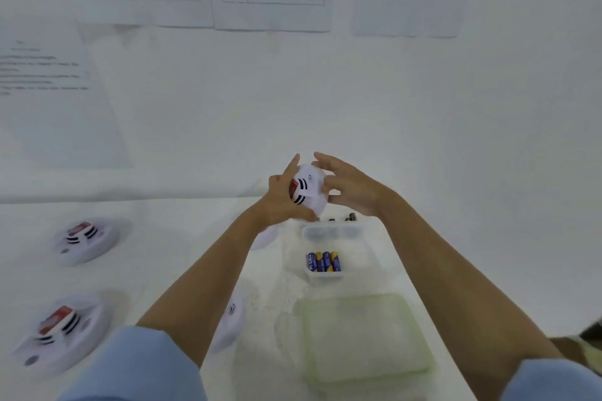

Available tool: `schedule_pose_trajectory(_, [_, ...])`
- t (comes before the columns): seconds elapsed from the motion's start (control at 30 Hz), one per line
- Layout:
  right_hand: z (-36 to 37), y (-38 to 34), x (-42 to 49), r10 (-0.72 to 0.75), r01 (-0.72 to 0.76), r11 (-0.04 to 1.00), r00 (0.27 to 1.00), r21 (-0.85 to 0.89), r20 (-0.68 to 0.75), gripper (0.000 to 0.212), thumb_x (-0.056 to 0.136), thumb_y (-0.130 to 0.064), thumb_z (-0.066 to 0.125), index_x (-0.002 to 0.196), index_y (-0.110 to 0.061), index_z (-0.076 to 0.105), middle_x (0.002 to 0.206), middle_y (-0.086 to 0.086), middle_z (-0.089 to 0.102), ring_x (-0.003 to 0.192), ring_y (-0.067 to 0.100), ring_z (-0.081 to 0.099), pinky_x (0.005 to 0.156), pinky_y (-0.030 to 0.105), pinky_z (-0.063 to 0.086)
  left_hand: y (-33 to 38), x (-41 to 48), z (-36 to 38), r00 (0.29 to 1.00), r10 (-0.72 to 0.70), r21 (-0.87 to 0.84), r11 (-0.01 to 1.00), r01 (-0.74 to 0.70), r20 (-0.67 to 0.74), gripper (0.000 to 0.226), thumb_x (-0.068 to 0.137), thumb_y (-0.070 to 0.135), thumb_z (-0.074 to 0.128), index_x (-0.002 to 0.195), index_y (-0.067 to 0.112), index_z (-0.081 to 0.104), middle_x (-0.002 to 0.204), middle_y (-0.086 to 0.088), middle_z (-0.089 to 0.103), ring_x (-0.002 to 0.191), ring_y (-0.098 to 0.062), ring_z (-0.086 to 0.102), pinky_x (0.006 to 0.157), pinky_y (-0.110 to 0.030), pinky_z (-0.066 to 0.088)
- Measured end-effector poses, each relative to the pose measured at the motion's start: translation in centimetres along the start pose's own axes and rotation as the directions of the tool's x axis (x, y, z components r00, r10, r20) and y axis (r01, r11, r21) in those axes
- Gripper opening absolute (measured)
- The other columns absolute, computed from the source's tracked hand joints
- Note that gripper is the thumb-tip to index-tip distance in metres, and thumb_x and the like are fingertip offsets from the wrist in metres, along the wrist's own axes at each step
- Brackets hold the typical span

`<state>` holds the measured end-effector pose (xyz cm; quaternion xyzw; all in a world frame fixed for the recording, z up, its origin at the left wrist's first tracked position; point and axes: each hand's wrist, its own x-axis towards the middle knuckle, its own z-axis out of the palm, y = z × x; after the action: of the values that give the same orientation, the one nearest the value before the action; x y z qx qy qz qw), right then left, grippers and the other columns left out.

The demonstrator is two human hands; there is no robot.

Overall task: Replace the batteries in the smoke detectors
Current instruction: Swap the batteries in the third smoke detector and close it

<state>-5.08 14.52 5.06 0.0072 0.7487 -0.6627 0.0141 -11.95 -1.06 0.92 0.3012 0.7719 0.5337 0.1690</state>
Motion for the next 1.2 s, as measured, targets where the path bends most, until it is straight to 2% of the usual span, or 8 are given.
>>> schedule_pose_trajectory(0.1, [-2.0,0.4,-0.6,0.004,0.005,0.989,0.998,0.147,-0.061,0.044,0.093,-0.009,0.047,0.135,-0.023,0.041,0.12,-0.001,0.048,0.091,0.016,0.054,0.08,0.026,0.051,0.4,0.2,1.7,1.0,0.025,-0.189,0.982,-0.023,0.012,0.106,0.054,0.006,0.078,0.135,0.046,0.022,0.137,-0.007,0.036,0.114,-0.022,0.05,0.081,-0.031,0.052])
schedule_pose_trajectory(0.23, [-3.4,2.4,-0.9,0.037,-0.036,0.999,0.997,0.019,-0.067,0.04,0.096,-0.025,0.045,0.136,-0.023,0.041,0.101,-0.002,0.058,0.085,0.016,0.055,0.087,0.029,0.046,0.0,0.5,3.3,0.997,0.075,-0.295,0.953,-0.071,0.002,0.106,0.048,0.011,0.079,0.134,0.041,0.024,0.134,-0.006,0.039,0.117,-0.025,0.049,0.081,-0.037,0.055])
schedule_pose_trajectory(0.4, [-4.3,3.4,-0.8,0.147,-0.147,0.989,0.989,0.017,0.009,0.046,0.09,-0.029,0.057,0.133,-0.031,0.042,0.117,-0.001,0.058,0.096,0.023,0.058,0.089,0.033,0.046,-1.4,0.7,3.9,0.998,0.054,-0.348,0.936,-0.043,0.022,0.112,0.051,0.01,0.088,0.142,0.017,0.023,0.139,-0.021,0.04,0.126,-0.039,0.043,0.088,-0.046,0.051])
schedule_pose_trajectory(0.5, [-3.9,3.9,-0.7,0.173,-0.189,0.967,0.979,0.17,0.106,0.044,0.088,-0.02,0.06,0.129,-0.027,0.045,0.117,0.008,0.059,0.091,0.028,0.063,0.083,0.037,0.055,-1.3,0.5,3.7,0.997,0.074,-0.34,0.938,-0.062,0.022,0.11,0.054,0.009,0.087,0.143,0.015,0.023,0.14,-0.021,0.041,0.127,-0.04,0.043,0.094,-0.052,0.047])
schedule_pose_trajectory(0.57, [-3.9,4.2,-0.6,0.134,-0.149,0.965,0.987,0.215,0.084,0.047,0.087,-0.014,0.06,0.13,-0.023,0.044,0.117,0.011,0.058,0.091,0.027,0.064,0.079,0.038,0.058,-1.3,0.5,3.7,0.996,0.093,-0.287,0.954,-0.088,0.001,0.105,0.056,0.006,0.085,0.142,0.018,0.026,0.14,-0.011,0.043,0.127,-0.029,0.044,0.096,-0.044,0.048])
schedule_pose_trajectory(0.7, [-4.1,4.6,-0.4,0.077,-0.073,0.989,0.997,0.129,-0.023,0.049,0.083,-0.008,0.066,0.124,-0.025,0.043,0.122,0.017,0.053,0.093,0.027,0.063,0.079,0.044,0.057,-1.9,0.2,3.8,0.98,0.154,-0.17,0.97,-0.174,-0.123,0.104,0.057,-0.007,0.083,0.138,0.024,0.025,0.133,0.016,0.039,0.12,-0.005,0.042,0.086,-0.012,0.047])
schedule_pose_trajectory(1.0, [-3.1,4.4,-0.6,0.001,-0.001,1.0,1.0,-0.005,-0.017,0.054,0.08,-0.012,0.069,0.123,-0.027,0.04,0.123,0.02,0.046,0.098,0.026,0.059,0.072,0.04,0.059,-2.5,0.3,4.3,0.953,0.234,-0.115,0.959,-0.259,-0.194,0.106,0.045,-0.002,0.08,0.134,0.01,0.025,0.126,0.011,0.04,0.108,0.015,0.047,0.08,-0.009,0.047])
schedule_pose_trajectory(1.2, [-2.6,4.5,-1.0,0.012,-0.013,0.999,1.0,-0.035,-0.019,0.055,0.079,-0.014,0.071,0.12,-0.027,0.038,0.121,0.019,0.046,0.098,0.024,0.056,0.067,0.036,0.06,-2.5,0.1,4.0,0.955,0.245,-0.111,0.958,-0.265,-0.167,0.106,0.044,-0.001,0.081,0.133,0.015,0.027,0.125,0.012,0.043,0.109,0.013,0.048,0.08,-0.012,0.049])
